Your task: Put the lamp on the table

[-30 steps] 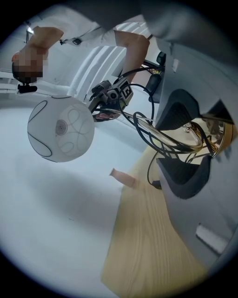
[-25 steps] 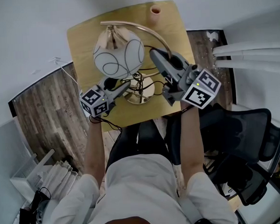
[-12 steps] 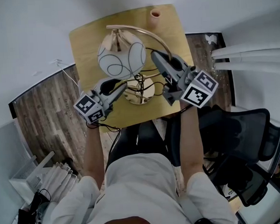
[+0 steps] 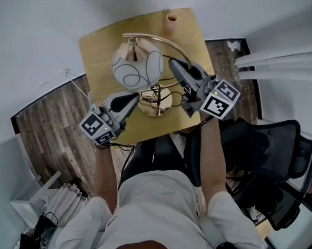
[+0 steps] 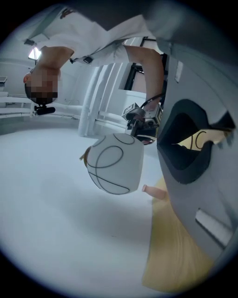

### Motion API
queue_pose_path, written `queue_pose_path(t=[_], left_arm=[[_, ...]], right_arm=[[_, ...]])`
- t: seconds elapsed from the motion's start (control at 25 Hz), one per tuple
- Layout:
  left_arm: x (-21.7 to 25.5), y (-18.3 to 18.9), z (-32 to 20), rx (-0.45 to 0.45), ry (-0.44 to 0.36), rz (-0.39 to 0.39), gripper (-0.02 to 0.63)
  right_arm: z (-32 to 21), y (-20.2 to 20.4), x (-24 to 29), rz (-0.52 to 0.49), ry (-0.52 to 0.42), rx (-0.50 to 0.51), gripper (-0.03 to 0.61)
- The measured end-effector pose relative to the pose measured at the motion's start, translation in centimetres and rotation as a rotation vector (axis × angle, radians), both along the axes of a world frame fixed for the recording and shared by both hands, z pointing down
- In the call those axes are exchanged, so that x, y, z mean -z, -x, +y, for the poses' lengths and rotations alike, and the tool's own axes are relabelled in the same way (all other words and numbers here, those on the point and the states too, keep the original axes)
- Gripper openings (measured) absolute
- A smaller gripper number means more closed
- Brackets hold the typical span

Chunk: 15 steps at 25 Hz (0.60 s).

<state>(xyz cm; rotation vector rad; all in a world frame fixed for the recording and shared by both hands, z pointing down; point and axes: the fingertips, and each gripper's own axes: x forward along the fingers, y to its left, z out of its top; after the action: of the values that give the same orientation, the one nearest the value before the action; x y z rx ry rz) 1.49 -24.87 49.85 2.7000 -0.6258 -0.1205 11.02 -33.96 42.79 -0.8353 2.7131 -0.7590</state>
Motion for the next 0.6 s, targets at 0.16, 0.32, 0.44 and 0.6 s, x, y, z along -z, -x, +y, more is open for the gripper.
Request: queue_pose_path(t=[0.16, 0.32, 0.44, 0.6], left_arm=[[3.6, -0.3, 0.9, -0.011, -0.069, 0.033, -0.002], [6.1, -0.7, 1.5, -0.017, -0.119, 0.039, -0.002], [6.8, -0.9, 1.9, -0.023, -0.127, 0.033, -0.002], [7.5, -1.1, 2.4, -0.025, -0.140, 0.030, -0.002]], right_arm=[[0.3, -0.2, 0.0, 0.000, -0.001, 0.000, 0.003], [0.7, -0.2, -0.1, 0.004, -0.009, 0.005, 0.003], [1.0, -0.3, -0.1, 0.008, -0.013, 0.005, 0.003], [1.4, -0.4, -0.3, 0.013, -0.017, 0.001, 0.003]])
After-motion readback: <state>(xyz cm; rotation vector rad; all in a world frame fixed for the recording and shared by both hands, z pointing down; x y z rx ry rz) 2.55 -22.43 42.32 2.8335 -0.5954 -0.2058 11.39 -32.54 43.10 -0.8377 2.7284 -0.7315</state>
